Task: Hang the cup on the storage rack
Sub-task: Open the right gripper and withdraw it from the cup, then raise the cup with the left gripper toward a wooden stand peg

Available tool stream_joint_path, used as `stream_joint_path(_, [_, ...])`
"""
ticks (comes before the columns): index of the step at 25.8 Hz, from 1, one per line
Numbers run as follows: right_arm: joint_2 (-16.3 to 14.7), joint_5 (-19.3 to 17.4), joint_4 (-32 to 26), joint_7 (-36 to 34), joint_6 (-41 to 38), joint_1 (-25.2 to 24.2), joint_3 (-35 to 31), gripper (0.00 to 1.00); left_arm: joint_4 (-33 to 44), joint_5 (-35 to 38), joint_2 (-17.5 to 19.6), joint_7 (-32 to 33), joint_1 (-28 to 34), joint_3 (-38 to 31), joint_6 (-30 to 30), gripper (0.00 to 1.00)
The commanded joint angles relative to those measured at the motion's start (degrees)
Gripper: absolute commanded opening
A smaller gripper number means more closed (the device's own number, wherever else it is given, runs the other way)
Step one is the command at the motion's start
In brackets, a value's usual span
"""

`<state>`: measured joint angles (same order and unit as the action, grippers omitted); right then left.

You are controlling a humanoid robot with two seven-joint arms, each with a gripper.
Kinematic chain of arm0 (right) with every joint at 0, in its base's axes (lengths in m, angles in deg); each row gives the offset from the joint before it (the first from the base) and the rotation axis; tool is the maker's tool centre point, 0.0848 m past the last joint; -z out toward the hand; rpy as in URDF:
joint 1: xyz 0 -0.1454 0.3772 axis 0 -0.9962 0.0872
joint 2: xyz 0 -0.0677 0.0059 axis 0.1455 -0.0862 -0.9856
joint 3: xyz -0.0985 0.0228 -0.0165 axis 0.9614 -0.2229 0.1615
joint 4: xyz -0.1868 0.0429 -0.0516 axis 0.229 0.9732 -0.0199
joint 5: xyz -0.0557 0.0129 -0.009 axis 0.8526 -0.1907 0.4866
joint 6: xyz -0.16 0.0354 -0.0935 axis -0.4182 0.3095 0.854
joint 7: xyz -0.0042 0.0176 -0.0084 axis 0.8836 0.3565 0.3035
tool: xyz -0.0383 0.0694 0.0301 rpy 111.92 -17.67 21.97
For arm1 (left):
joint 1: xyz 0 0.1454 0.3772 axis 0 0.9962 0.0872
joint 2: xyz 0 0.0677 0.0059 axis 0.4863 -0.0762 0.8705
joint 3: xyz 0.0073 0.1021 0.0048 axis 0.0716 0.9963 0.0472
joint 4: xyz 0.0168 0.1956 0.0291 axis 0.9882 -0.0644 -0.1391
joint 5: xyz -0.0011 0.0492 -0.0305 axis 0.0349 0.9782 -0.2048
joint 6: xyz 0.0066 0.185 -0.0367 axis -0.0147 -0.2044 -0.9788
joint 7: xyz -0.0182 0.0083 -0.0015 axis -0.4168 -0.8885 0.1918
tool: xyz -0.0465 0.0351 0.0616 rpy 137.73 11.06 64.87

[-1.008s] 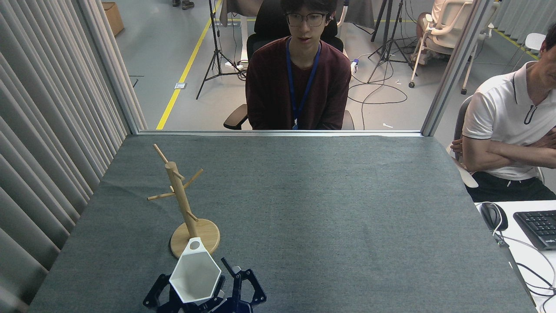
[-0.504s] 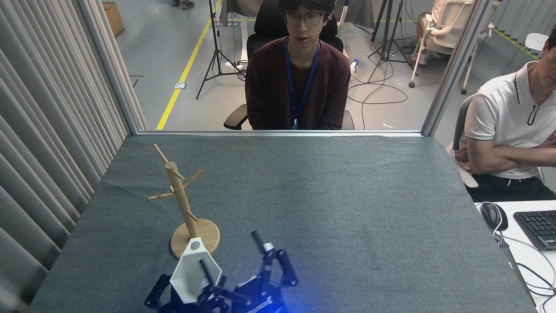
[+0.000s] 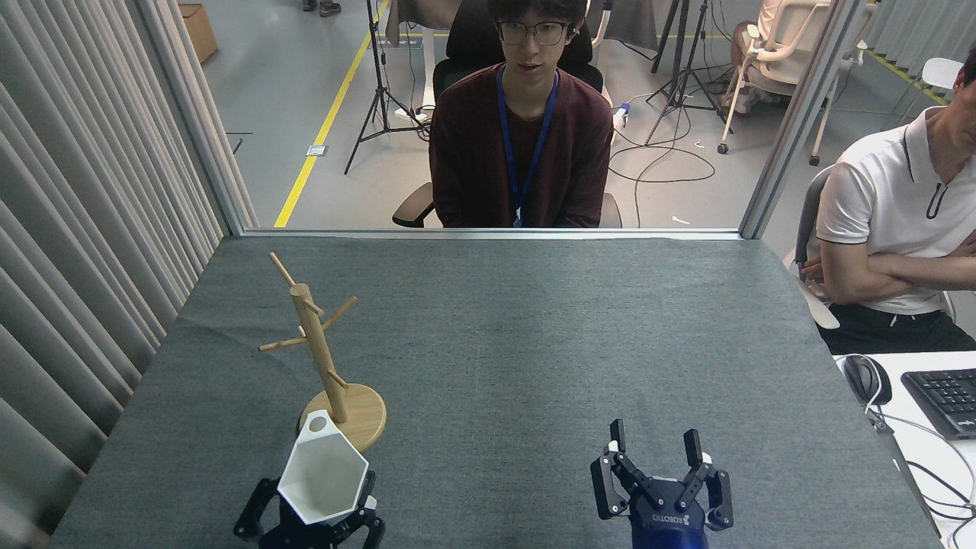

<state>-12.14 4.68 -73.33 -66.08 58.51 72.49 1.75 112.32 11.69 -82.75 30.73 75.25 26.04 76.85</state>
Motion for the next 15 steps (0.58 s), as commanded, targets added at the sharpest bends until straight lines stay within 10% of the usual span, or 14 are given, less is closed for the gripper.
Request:
stream_joint_path(1, [-0.6, 0.2, 0.6, 0.3, -0.1, -0.9, -0.6, 0.98, -0.1, 0.0, 0.8, 0.0, -0.9, -1.3, -3.5, 0.36])
stream_joint_path(15, [-1.4, 2.2, 0.7, 0.3, -0.4, -2.7, -0.4, 0.98, -10.2, 19.7, 1.3, 0.5, -10.5, -7.9, -18.1, 0.32])
